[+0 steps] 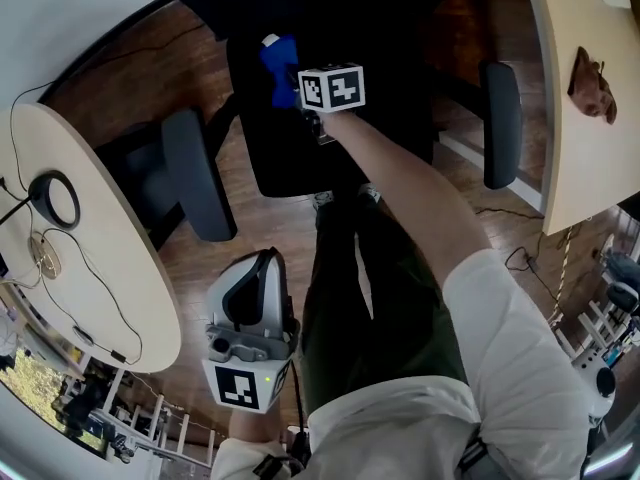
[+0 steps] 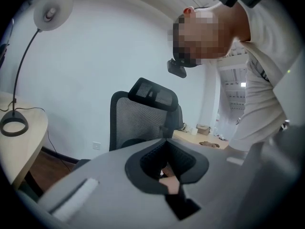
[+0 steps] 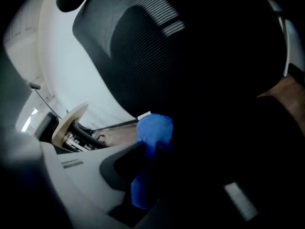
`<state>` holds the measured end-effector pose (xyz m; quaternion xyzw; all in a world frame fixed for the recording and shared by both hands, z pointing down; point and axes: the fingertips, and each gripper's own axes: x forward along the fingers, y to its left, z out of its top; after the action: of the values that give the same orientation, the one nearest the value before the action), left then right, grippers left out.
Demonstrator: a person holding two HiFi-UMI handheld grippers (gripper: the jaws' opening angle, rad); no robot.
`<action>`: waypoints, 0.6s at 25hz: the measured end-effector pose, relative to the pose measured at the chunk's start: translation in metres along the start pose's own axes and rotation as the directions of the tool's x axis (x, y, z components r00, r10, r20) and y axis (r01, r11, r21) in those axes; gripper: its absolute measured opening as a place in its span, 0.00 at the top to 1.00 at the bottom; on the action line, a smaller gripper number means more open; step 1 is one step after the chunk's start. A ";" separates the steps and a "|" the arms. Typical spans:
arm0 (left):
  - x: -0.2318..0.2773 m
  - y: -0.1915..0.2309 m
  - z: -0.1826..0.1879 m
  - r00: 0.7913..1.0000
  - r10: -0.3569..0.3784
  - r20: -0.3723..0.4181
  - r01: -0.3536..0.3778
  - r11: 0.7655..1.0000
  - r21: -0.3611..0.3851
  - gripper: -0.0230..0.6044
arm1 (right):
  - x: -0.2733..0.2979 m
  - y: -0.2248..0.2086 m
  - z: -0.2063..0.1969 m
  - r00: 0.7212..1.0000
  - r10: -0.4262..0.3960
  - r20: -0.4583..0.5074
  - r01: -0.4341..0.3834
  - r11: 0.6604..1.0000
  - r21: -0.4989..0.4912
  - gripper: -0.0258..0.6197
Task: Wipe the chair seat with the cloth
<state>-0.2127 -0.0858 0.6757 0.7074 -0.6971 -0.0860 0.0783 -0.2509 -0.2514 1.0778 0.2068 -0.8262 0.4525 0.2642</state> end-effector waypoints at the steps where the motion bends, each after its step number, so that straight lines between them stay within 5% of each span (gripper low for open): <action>1: 0.000 0.002 0.001 1.000 0.007 0.003 -0.007 1.000 0.000 0.73 | 0.019 0.022 -0.021 0.999 0.015 -0.044 -0.015 1.000 0.003 0.84; 4: -0.002 0.008 0.004 1.000 0.029 0.013 -0.029 1.000 -0.001 0.73 | 0.057 0.050 -0.070 0.989 -0.016 -0.150 0.015 1.000 -0.009 0.84; 7: -0.008 0.013 0.001 0.999 0.040 0.010 -0.040 0.999 0.006 0.73 | 0.059 0.032 -0.078 0.989 -0.052 -0.138 0.042 0.997 -0.070 0.84; 12: -0.011 0.018 -0.002 1.000 0.026 0.002 -0.026 0.999 0.019 0.73 | -0.014 -0.091 -0.055 0.971 -0.226 -0.073 0.216 0.969 -0.123 0.84; 15: -0.003 0.020 -0.001 1.000 0.017 0.008 -0.017 1.000 0.004 0.73 | -0.091 -0.179 -0.034 0.924 -0.381 -0.024 0.378 0.922 -0.080 0.85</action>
<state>-0.2320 -0.0828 0.6816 0.7014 -0.7035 -0.0866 0.0748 -0.0684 -0.3031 1.1509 0.3438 -0.7815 0.3659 0.3704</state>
